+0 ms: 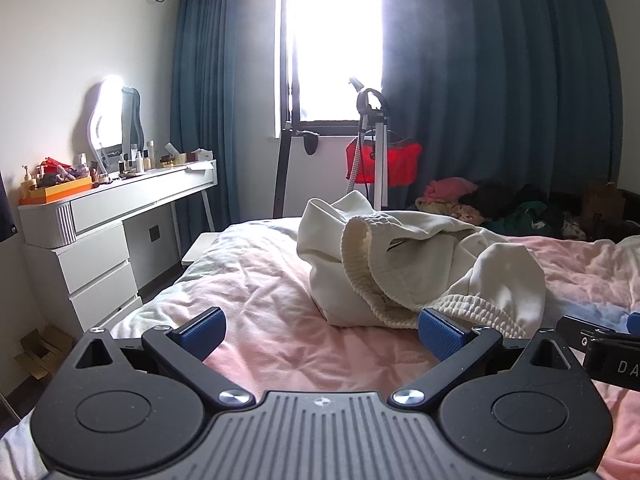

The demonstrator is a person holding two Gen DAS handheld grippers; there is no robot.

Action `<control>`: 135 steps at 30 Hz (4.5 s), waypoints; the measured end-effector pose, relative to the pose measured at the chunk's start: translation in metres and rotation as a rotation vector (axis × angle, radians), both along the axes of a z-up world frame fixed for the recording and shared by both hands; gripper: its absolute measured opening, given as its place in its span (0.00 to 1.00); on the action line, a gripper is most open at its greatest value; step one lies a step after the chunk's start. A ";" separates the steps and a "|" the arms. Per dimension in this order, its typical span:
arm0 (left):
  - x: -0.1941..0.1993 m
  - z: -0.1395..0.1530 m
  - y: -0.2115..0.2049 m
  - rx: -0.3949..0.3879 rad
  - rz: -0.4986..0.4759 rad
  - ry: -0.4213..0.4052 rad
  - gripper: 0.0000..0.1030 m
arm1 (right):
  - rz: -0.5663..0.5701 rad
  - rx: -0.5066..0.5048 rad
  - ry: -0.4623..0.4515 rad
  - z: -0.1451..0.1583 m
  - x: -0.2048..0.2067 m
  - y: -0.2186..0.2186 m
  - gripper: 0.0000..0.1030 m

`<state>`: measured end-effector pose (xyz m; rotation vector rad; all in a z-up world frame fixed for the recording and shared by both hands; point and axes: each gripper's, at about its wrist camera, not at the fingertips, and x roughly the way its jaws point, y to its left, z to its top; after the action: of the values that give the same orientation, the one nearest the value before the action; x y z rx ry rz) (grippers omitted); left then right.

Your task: Fold clothes

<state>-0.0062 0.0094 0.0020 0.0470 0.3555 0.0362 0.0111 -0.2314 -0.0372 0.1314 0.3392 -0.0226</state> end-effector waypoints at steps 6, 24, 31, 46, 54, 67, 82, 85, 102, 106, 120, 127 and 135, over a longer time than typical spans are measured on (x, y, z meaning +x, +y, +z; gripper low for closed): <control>0.000 -0.002 -0.002 0.012 0.004 0.001 1.00 | -0.014 0.002 0.018 0.000 0.002 -0.002 1.00; 0.003 -0.007 -0.004 0.001 -0.022 0.034 1.00 | -0.057 0.076 0.002 -0.008 0.005 -0.010 1.00; 0.004 -0.005 0.001 -0.032 -0.030 0.037 1.00 | -0.108 0.082 0.110 -0.048 0.046 -0.021 0.99; 0.036 -0.023 0.022 -0.161 -0.037 0.123 1.00 | -0.082 0.155 0.184 -0.100 0.130 -0.010 0.39; 0.047 -0.028 0.031 -0.239 -0.026 0.137 1.00 | -0.075 0.169 0.086 -0.083 0.121 -0.021 0.26; 0.041 -0.024 0.056 -0.556 -0.192 0.140 1.00 | -0.071 -0.002 -0.073 0.017 0.020 -0.014 0.20; 0.064 -0.073 0.061 -0.819 -0.219 0.386 0.95 | -0.024 -0.075 0.077 0.005 -0.037 0.002 0.23; 0.063 -0.083 0.053 -0.817 -0.230 0.427 0.87 | -0.034 -0.034 0.099 0.002 -0.037 -0.004 0.23; 0.076 -0.094 0.046 -0.939 -0.351 0.348 0.14 | -0.157 0.028 0.138 -0.007 -0.037 -0.022 0.24; 0.067 -0.082 0.071 -1.077 -0.335 0.212 0.10 | -0.147 0.004 0.167 -0.011 -0.031 -0.020 0.31; 0.133 -0.116 0.120 -0.953 0.096 0.323 0.09 | 0.248 0.040 0.341 -0.029 -0.019 0.014 0.80; 0.129 -0.088 0.119 -0.816 -0.004 0.431 0.11 | 0.133 0.622 0.304 -0.035 -0.023 -0.064 0.80; 0.102 -0.053 0.116 -0.435 -0.202 0.338 0.66 | -0.146 0.852 0.328 -0.069 -0.016 -0.098 0.81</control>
<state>0.0960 0.1254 -0.0511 -0.3449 0.6877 -0.2514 -0.0044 -0.3299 -0.1061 1.0045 0.6516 -0.0430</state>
